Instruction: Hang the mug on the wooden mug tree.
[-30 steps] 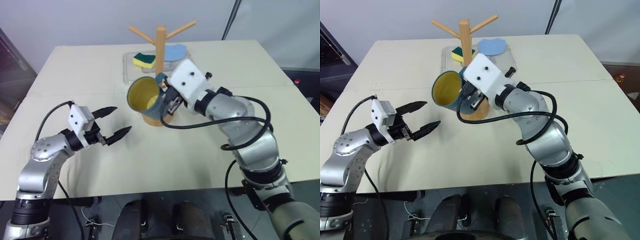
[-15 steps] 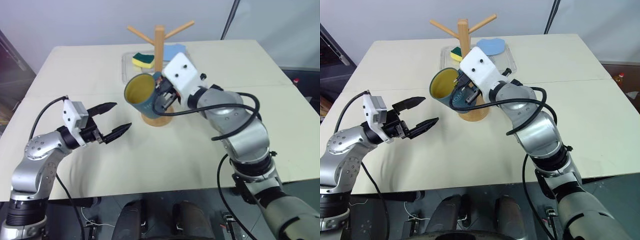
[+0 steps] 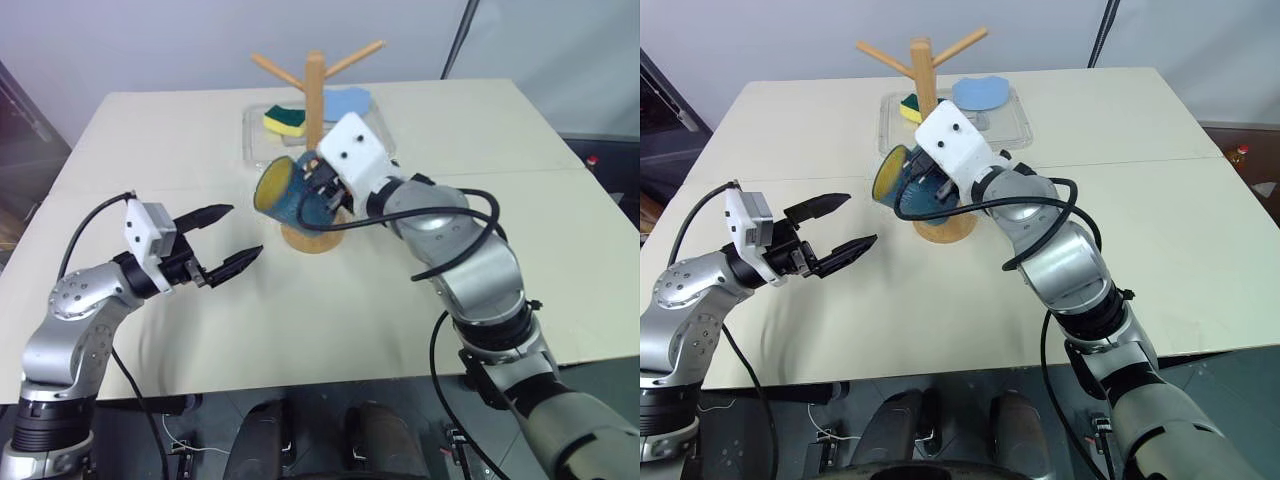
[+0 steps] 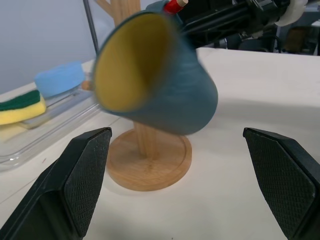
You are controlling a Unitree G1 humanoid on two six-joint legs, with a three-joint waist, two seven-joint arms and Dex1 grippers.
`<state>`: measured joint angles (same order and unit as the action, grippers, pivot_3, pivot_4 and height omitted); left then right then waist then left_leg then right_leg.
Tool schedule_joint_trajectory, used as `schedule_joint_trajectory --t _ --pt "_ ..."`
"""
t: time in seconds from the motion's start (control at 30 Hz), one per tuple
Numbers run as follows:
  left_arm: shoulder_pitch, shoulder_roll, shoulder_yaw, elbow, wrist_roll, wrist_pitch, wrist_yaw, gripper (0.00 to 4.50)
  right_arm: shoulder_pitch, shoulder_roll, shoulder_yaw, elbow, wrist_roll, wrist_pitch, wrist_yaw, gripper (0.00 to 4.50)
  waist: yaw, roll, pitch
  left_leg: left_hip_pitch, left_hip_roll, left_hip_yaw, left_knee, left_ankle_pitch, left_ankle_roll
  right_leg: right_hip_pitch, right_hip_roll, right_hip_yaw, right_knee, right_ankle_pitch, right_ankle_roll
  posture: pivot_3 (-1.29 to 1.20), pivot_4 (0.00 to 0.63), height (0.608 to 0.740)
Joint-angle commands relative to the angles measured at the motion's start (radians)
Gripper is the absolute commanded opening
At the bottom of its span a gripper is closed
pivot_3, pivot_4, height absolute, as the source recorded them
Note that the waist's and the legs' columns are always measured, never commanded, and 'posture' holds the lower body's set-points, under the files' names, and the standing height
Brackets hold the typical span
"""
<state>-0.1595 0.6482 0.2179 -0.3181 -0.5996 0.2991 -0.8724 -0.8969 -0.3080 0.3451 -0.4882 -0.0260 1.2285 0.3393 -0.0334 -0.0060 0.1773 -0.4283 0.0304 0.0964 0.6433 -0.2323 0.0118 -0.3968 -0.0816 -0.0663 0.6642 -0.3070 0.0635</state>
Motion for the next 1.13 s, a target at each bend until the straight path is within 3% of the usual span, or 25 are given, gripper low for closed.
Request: schedule_joint_trajectory --t 0.03,0.17,0.33,0.47,0.67,0.83,1.13 --pt "-0.003 0.009 0.027 -0.015 -0.002 -0.019 -0.003 4.5 -0.043 -0.031 -0.029 -0.055 0.003 -0.032 0.013 3.01 -0.007 0.0 0.0 0.0 0.0 0.0 0.0 0.0 0.0 0.0 0.0 0.0 0.0 0.0 0.0 0.0 0.15 0.74" --pt "-0.001 0.001 0.042 0.003 -0.009 -0.007 0.018 4.5 -0.001 -0.123 -0.097 -0.119 0.053 -0.122 0.099 3.01 -0.01 0.0 0.0 0.0 0.0 0.0 0.0 0.0 0.0 0.0 0.0 0.0 0.0 0.0 0.0 0.0 0.15 0.74" --pt "0.006 -0.016 0.07 0.064 -0.002 0.018 0.084 4.5 0.207 -0.206 -0.287 -0.201 0.187 -0.297 0.244 3.01 -0.007 -0.001 0.0 0.0 0.0 0.0 -0.002 0.0 0.0 0.001 0.0 0.0 -0.002 0.0 0.001 0.0 0.15 0.74" --pt "0.021 -0.046 0.099 0.125 0.025 0.004 0.152 4.5 0.429 -0.178 -0.431 -0.215 0.295 -0.402 0.286 3.01 -0.007 -0.001 0.001 0.0 0.0 0.0 -0.002 0.0 0.0 0.001 0.0 0.0 -0.002 0.001 0.001 0.0 0.15 0.74" --pt "0.033 -0.131 0.127 0.278 0.124 -0.067 0.311 4.5 0.665 0.006 -0.563 -0.021 0.372 -0.55 0.191 3.01 -0.008 -0.001 0.0 0.001 0.0 0.001 -0.003 0.001 0.0 0.001 0.001 0.0 -0.002 0.001 0.001 0.0 0.15 0.74" --pt "0.053 -0.205 0.142 0.328 0.172 -0.103 0.417 4.5 0.741 0.059 -0.572 0.149 0.332 -0.739 0.138 3.01 -0.002 -0.002 0.0 0.001 0.0 0.001 -0.003 0.001 0.0 0.001 0.001 0.0 -0.002 0.001 0.002 0.0 0.15 0.74" --pt "0.095 -0.243 0.142 0.325 0.182 -0.094 0.471 4.5 0.803 0.006 -0.548 0.236 0.332 -0.869 0.168 3.01 0.001 -0.002 0.0 0.001 0.0 0.002 -0.003 0.001 0.0 0.001 0.001 0.0 -0.001 0.001 0.002 0.0 0.15 0.74"
